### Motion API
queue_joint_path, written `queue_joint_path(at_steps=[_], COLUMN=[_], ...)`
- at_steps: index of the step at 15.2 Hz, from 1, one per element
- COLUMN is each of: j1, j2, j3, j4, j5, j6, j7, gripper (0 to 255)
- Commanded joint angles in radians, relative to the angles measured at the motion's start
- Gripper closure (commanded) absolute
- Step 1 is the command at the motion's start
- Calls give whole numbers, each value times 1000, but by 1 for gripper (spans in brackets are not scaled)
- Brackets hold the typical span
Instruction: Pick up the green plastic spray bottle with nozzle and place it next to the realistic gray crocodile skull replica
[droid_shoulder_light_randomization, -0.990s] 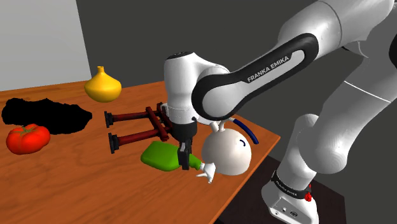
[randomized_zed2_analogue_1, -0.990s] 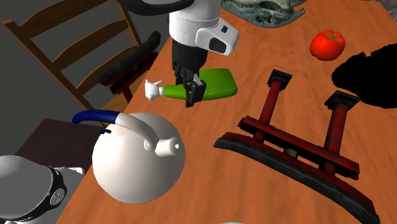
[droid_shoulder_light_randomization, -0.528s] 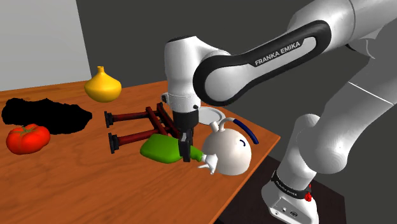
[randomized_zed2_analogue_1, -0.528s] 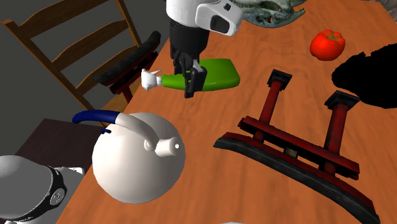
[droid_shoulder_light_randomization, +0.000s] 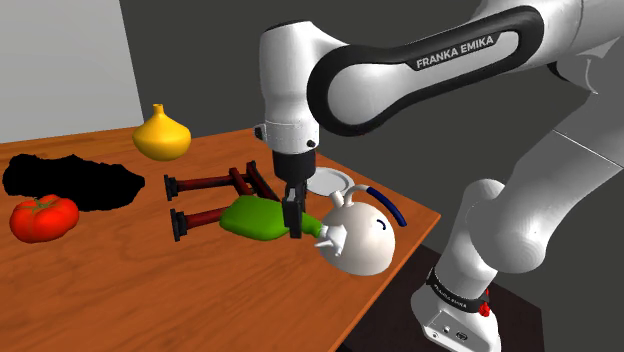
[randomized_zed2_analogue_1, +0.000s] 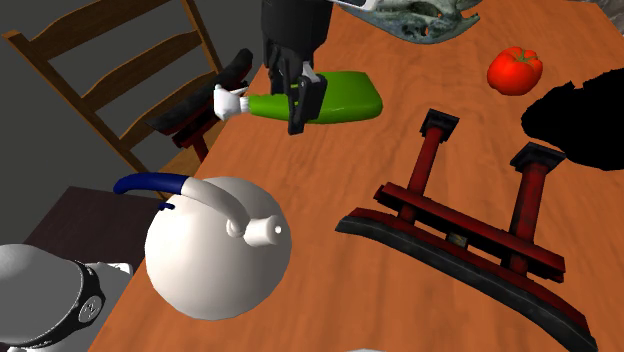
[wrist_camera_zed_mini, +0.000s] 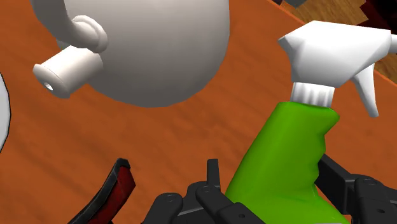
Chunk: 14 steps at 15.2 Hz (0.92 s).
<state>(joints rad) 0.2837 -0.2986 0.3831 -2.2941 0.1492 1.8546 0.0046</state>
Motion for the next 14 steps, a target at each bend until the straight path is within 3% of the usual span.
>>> queue_joint_path(at_steps=[1,14], j1=[0,-4], j2=[-8,-36], j3=[-3,-20], j4=[19,170], j5=[1,-4], j6=[-28,-205], j7=[0,2], gripper=[255,255])
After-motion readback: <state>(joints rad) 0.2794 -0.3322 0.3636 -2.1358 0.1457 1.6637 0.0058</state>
